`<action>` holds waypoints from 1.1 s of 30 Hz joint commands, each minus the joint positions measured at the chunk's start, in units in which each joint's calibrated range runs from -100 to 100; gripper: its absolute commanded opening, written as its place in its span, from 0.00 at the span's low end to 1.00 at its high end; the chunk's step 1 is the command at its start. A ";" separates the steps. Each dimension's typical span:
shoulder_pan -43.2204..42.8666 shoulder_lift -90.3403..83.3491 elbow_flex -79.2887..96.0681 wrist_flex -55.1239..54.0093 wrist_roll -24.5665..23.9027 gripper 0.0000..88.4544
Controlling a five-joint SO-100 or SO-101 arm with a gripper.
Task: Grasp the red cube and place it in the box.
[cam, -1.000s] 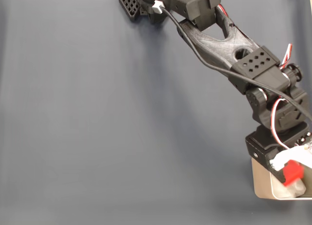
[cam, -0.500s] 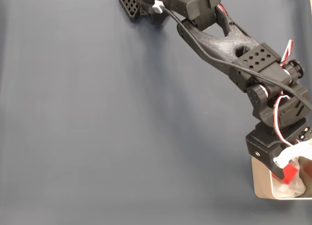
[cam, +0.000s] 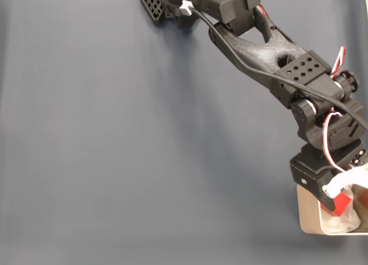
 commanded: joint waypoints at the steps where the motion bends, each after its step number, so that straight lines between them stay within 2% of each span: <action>1: -0.03 -1.44 -2.80 -0.40 0.10 0.46; 8: -0.17 -2.14 -2.34 -0.48 -0.15 0.41; 13: 1.68 -9.59 9.06 -3.84 -0.54 0.04; 14: 2.74 -12.45 13.07 -5.64 -0.78 0.02; 16: 7.43 -22.85 26.94 -9.58 -0.93 0.00; 23: 18.30 -43.73 52.49 -13.43 -2.05 0.00; 30: 23.34 -67.99 81.05 -15.97 -4.93 0.00; 33: 23.98 -81.25 98.39 -19.17 -5.62 0.00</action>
